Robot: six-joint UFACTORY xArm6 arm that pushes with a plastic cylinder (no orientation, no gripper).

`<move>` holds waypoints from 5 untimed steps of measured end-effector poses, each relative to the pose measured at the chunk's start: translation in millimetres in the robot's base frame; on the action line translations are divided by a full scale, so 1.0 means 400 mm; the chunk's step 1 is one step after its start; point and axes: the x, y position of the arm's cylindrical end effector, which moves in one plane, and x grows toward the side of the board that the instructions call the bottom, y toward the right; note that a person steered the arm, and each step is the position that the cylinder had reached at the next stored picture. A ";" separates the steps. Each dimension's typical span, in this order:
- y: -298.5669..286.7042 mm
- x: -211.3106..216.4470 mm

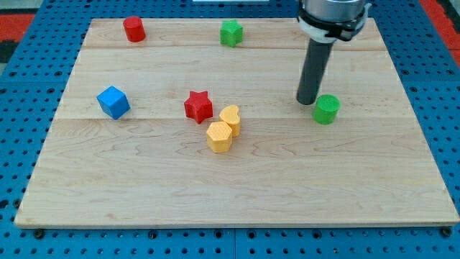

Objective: Place the yellow heart in between the red star and the yellow hexagon

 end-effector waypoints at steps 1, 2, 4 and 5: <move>-0.025 -0.035; -0.025 -0.050; -0.065 -0.055; -0.083 -0.055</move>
